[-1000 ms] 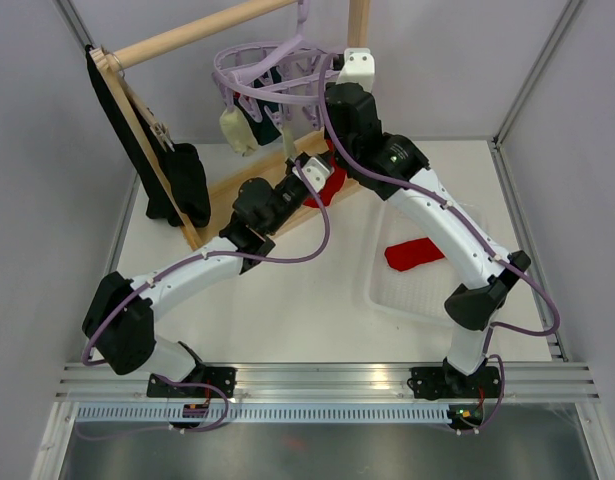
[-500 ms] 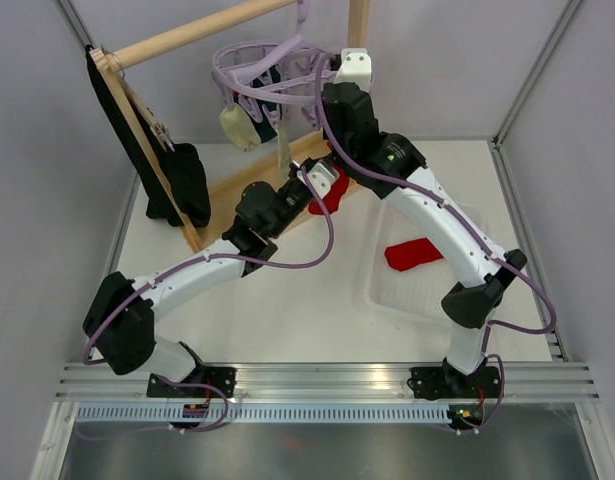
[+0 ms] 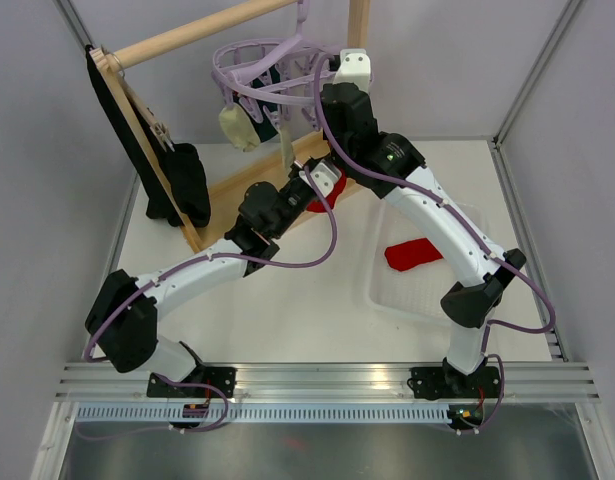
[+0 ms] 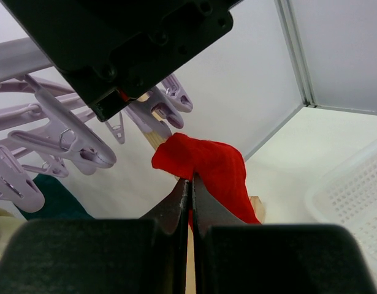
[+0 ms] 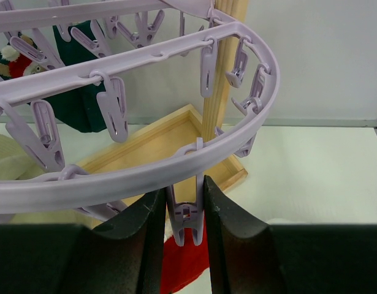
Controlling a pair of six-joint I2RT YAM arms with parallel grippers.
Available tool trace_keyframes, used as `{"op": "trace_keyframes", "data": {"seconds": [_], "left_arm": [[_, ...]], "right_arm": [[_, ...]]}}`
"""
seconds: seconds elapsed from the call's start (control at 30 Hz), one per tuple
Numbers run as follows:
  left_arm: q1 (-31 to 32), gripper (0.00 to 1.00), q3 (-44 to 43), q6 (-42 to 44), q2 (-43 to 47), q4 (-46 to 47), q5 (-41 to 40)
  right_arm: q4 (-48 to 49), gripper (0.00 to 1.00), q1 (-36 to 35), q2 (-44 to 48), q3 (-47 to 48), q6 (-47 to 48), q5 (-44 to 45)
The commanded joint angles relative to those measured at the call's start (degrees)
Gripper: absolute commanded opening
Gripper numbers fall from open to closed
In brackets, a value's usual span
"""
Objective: Clip the socks to the hanger
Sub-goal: Clamp the sock onto the hanger.
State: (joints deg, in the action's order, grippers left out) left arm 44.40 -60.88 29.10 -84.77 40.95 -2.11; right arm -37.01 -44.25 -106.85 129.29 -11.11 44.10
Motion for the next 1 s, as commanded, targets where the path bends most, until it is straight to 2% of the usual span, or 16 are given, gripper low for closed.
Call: {"op": "trace_keyframes", "data": {"seconds": [0.0,0.5,0.97], "left_arm": [[0.3,0.02,-1.3,2.3,-0.8,3.4,-2.3],[0.3,0.02,-4.2,1.9,-3.3,5.5,-8.0],[0.8,0.02,-1.3,0.8,-1.4,7.8,-6.9]], "right_arm": [[-0.2,0.0,0.3,-0.5,2.5,-0.1,2.1],[-0.9,0.0,0.2,-0.2,2.2,-0.3,2.4],[-0.5,0.0,0.2,-0.5,2.5,-0.4,3.6]]}}
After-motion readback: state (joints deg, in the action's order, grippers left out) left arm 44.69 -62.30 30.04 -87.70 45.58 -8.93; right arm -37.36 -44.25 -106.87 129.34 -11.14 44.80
